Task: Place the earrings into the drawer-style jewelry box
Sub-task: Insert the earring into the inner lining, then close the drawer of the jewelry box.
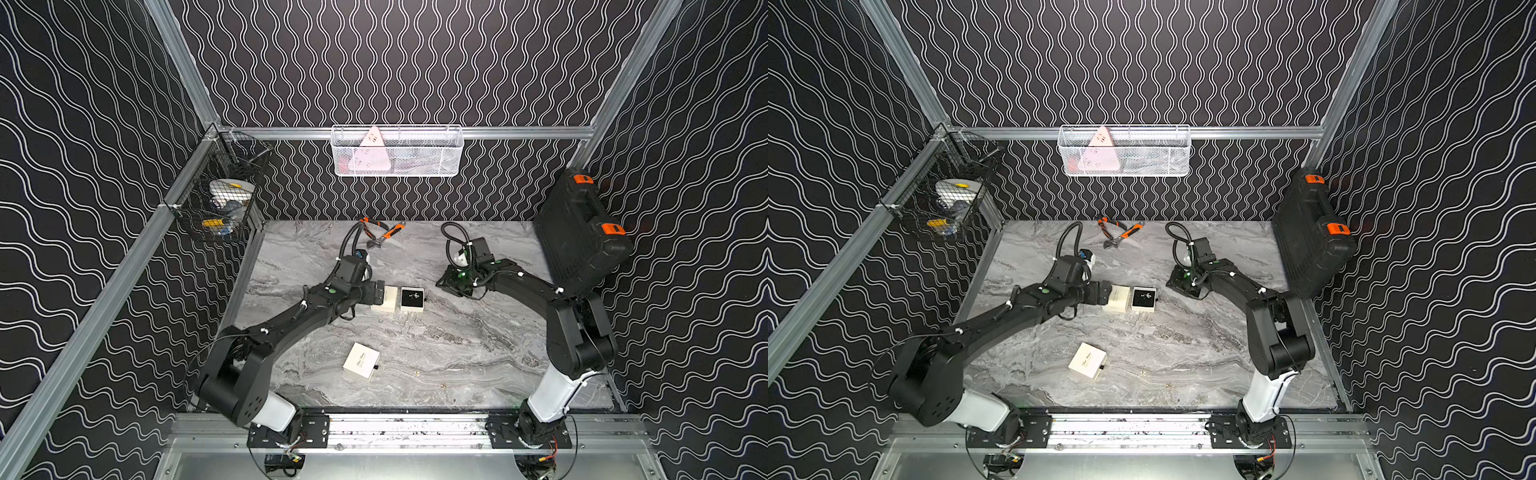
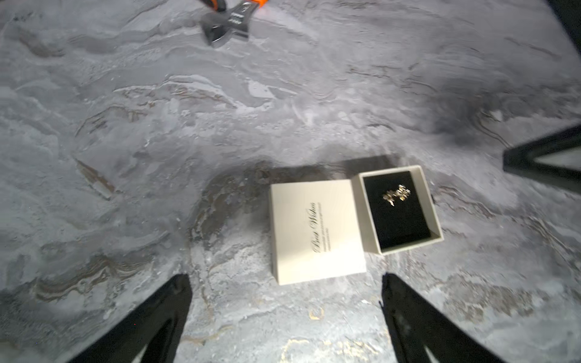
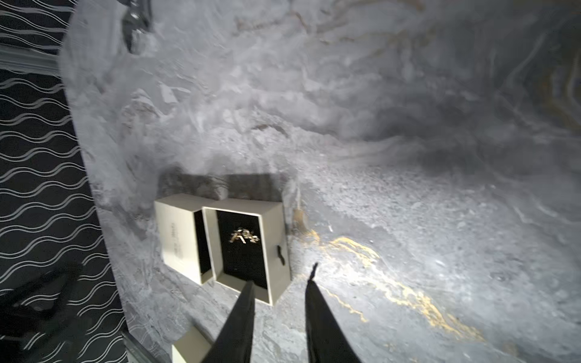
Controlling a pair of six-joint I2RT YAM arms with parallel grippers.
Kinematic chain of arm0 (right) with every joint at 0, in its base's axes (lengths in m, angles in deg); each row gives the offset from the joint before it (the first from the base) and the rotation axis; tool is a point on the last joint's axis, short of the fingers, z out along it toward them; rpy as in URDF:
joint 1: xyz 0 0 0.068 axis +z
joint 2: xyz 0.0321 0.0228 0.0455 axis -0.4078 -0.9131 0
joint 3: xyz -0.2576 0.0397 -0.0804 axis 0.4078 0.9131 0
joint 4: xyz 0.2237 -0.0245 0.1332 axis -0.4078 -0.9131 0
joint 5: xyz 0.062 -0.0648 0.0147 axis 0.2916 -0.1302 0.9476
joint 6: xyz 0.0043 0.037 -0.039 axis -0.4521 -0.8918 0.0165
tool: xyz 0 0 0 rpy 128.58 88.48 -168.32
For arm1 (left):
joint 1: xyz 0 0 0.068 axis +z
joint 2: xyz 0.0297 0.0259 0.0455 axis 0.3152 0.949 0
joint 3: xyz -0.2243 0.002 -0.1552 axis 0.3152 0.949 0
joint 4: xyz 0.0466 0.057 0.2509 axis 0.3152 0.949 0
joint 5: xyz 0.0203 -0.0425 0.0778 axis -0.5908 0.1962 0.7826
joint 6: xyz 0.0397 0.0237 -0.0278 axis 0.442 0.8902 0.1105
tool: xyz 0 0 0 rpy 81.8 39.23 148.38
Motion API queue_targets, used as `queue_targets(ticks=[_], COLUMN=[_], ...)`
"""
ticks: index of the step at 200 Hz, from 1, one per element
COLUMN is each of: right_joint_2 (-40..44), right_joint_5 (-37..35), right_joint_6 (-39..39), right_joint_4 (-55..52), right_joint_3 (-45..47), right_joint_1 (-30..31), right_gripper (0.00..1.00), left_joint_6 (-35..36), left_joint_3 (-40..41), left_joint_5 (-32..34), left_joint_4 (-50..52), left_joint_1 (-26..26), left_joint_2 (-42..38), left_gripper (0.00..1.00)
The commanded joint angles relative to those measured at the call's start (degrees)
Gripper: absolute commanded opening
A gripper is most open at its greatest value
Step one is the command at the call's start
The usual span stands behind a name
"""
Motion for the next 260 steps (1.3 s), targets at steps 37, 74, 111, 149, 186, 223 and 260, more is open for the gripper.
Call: queue_targets(ticks=[37, 74, 111, 149, 186, 223, 260], right_joint_2=[-4.89, -6.20, -7.61, -10.58, -12.14, -14.24, -15.34], right_joint_5=[2.39, 4.91, 5.36, 3.23, 2.37, 2.67, 2.15], right_joint_6=[-0.56, -1.28, -2.32, -2.02, -1.53, -1.36, -0.85], right_joint_4=[-1.82, -0.39, 0.85, -0.58, -1.82, -3.00, -4.30], right_joint_3=[-1.54, -1.95, -3.65, -6.65, -8.08, -9.66, -11.33], right_joint_1=[-0.01, 0.13, 1.74, 3.39, 3.67, 4.33, 4.99], right_gripper=[0.32, 0.33, 0.34, 0.34, 0.31, 0.26, 0.23], left_joint_6=[-4.91, -7.04, -8.87, -10.54, -12.12, -12.46, -12.60], left_joint_3=[-2.71, -1.54, -0.26, 1.92, 3.64, 4.34, 4.63], left_joint_5=[-6.11, -11.33, -16.16, -19.43, -21.61, -22.61, -23.09], left_joint_4=[0.39, -3.51, -7.15, -10.35, -12.76, -13.58, -14.04], left_joint_1=[3.12, 3.19, 3.14, 3.14, 3.12, 2.96, 2.62], left_joint_2=[6.15, 8.80, 9.25, 8.56, 8.43, 7.88, 7.35], left_gripper=[0.99, 0.99, 0.99, 0.99, 0.99, 0.99, 0.99])
